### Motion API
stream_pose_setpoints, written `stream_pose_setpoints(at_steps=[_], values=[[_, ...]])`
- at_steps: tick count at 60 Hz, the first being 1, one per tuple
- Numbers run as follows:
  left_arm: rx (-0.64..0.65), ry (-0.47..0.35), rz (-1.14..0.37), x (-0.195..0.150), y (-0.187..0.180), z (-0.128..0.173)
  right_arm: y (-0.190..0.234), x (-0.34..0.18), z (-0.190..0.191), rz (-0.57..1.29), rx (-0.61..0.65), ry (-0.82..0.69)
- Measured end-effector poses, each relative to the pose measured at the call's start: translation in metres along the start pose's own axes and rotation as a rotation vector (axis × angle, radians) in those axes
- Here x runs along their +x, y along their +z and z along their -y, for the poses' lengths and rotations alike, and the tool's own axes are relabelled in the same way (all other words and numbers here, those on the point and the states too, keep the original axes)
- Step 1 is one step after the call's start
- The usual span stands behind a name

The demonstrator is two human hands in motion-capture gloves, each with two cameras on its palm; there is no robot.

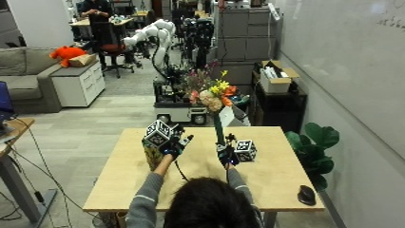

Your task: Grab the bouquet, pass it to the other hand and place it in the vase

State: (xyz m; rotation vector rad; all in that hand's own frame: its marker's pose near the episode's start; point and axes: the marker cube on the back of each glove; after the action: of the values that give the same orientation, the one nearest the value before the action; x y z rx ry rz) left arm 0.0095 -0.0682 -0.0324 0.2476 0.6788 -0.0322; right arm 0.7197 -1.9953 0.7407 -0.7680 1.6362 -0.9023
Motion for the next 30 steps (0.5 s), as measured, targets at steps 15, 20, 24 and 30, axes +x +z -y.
stream_pose_setpoints(at_steps=[15,20,24,30], values=[[0.191,0.031,-0.230,0.074,0.015,0.024,0.027,-0.075,-0.047,0.239,-0.015,-0.269],[0.252,0.054,-0.235,0.093,0.019,0.027,0.041,-0.088,-0.059,0.285,-0.052,-0.285],[0.311,0.055,-0.246,0.101,0.023,0.035,0.052,-0.090,-0.064,0.263,-0.049,-0.309],[0.392,0.054,-0.266,0.113,0.022,0.035,0.077,-0.071,-0.067,0.153,-0.089,-0.061]])
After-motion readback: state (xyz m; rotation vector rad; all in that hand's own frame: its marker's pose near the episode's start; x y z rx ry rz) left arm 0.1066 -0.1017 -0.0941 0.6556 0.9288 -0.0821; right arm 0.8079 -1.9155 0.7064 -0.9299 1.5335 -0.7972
